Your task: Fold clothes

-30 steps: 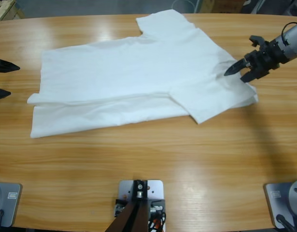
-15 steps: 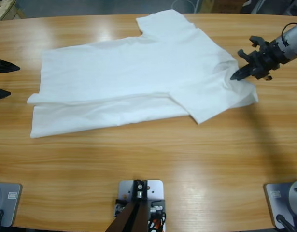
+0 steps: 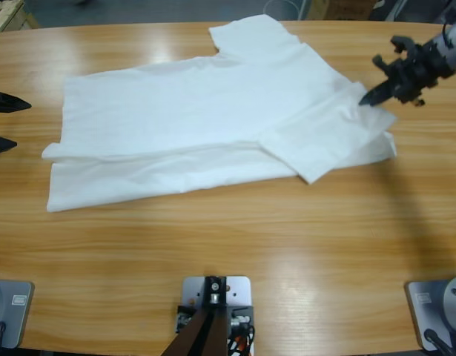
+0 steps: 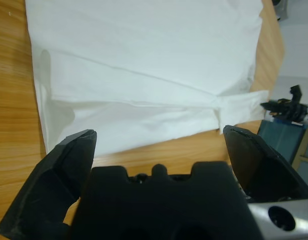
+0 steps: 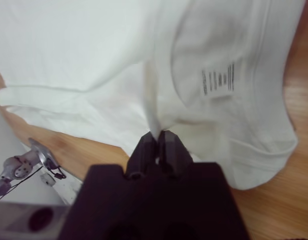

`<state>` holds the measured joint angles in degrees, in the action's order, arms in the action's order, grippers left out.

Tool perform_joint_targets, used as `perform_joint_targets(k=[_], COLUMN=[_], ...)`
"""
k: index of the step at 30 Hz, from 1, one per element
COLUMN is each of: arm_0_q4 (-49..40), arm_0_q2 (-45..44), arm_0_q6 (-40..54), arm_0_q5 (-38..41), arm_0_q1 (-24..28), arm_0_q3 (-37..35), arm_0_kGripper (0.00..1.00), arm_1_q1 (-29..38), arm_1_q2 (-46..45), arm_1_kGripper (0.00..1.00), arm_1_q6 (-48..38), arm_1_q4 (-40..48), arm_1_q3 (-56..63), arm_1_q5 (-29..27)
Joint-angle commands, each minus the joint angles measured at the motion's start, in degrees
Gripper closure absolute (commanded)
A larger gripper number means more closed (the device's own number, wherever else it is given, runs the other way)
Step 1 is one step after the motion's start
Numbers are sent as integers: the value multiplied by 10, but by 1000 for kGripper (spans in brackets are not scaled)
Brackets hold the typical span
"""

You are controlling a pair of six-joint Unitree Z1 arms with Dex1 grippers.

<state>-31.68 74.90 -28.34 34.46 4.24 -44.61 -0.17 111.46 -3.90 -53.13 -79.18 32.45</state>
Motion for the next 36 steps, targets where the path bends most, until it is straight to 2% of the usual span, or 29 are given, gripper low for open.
perform_joint_targets(k=[1, 10, 11, 12, 13, 14, 19, 23, 29, 31, 36], arm_0_q4=[0, -1, -1, -1, -1, 0, 6, 26, 29, 27, 28], arm_0_q2=[16, 17, 16, 14, 5, -10, -47, -28, 81, 123, 197], arm_0_q6=[8, 8, 8, 8, 9, 13, 33, 28, 11, 1, -7], arm_0_q5=[14, 15, 15, 15, 15, 15, 25, 25, -47, -83, -113], arm_0_q1=[-1, -1, -1, -1, -1, -1, -26, -137, -233, -251, -276], arm_0_q3=[18, 17, 17, 17, 17, 17, 19, 16, -13, -21, -52], arm_0_kGripper=[4, 4, 4, 4, 4, 4, 2, 4, 0, 0, 0], arm_1_q1=[-7, -7, -7, -7, -7, -7, -7, -7, -7, -7, -7], arm_1_q2=[36, 85, 86, 83, 77, 68, 11, -50, -90, -101, -131], arm_1_kGripper=[1000, 1000, 824, 286, 58, 2, 0, 0, 0, 0, 0], arm_1_q6=[6, 6, 7, 8, 9, 12, 11, 6, 7, 8, 11], arm_1_q4=[-38, -59, -61, -61, -60, -59, -58, -62, -69, -69, -71], arm_1_q3=[-61, -92, -90, -90, -89, -89, -87, -79, -27, -7, 24], arm_1_q5=[11, 9, 6, 1, -7, -14, -28, -34, -32, -31, -33])
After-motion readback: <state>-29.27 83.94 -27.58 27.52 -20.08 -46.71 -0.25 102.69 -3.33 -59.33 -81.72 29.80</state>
